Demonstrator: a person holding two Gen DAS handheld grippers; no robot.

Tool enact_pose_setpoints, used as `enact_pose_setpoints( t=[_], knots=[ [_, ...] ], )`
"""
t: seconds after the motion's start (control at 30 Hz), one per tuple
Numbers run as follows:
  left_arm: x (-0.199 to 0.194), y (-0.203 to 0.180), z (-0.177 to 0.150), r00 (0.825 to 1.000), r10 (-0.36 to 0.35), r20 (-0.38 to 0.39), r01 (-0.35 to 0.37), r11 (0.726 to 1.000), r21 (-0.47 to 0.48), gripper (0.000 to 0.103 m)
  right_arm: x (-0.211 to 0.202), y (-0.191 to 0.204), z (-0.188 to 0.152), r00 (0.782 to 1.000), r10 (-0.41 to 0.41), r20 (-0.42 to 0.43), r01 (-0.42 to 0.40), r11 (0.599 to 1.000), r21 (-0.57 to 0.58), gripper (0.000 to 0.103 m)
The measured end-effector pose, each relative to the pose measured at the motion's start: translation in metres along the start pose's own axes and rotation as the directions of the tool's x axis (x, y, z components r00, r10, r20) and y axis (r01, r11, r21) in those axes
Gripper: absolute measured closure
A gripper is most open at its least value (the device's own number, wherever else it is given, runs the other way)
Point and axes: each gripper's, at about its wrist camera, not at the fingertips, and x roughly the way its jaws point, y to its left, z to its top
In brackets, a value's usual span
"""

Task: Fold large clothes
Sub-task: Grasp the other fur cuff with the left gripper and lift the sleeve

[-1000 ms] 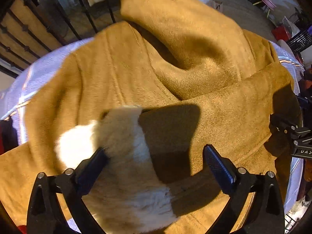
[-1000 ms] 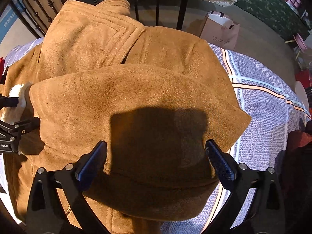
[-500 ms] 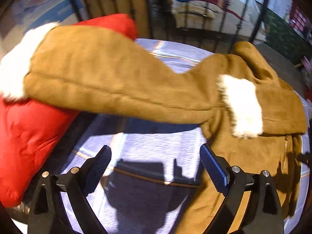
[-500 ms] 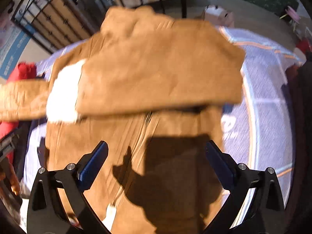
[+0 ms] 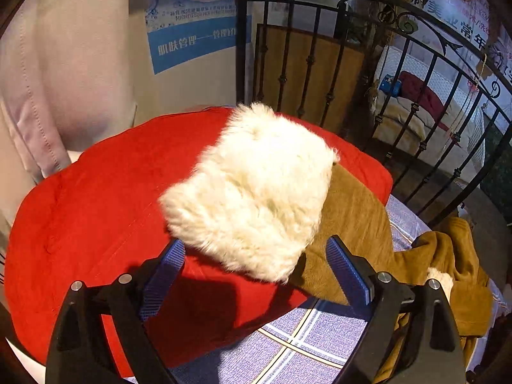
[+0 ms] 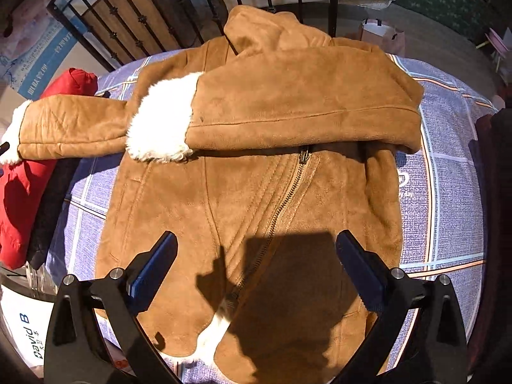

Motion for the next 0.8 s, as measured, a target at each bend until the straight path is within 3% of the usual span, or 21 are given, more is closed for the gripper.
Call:
enact_pose_setpoints(
  t=[0.13, 0.3, 0.4, 0.5, 0.6, 0.8],
  knots=[
    [0.023, 0.003, 0.005, 0.997, -0.022, -0.075, 0.016, 0.996, -0.085, 0.049, -0.009, -0.009, -0.006, 1.000, -0.006, 0.008, 0.006, 1.000, 0.030, 0.005],
    [0.015, -0.007, 0.005, 0.997, -0.066, -0.047, 0.061, 0.994, -0.091, 0.079, -0.013, -0.030, -0.024, 1.000, -0.029, 0.000, 0.029, 0.995, 0.091, 0.005],
    [-0.006, -0.022, 0.009, 0.991, -0.134, -0.004, 0.134, 0.989, -0.067, 0.088, -0.017, -0.049, -0.034, 0.999, -0.036, 0.000, 0.036, 0.988, 0.151, 0.005],
    [-0.034, -0.060, 0.010, 0.979, -0.200, 0.041, 0.199, 0.980, 0.026, 0.089, -0.020, -0.067, -0.039, 1.000, -0.028, -0.001, 0.028, 0.977, 0.213, 0.005],
    [-0.060, -0.113, 0.005, 0.953, -0.298, 0.060, 0.289, 0.948, 0.131, 0.090, -0.020, -0.080, -0.041, 1.000, -0.023, 0.006, 0.021, 0.966, 0.259, 0.005],
    [-0.099, -0.234, -0.020, 0.866, -0.500, 0.010, 0.474, 0.827, 0.301, 0.091, -0.027, -0.094, -0.035, 0.999, -0.020, 0.039, 0.007, 0.957, 0.290, 0.005]
  ],
)
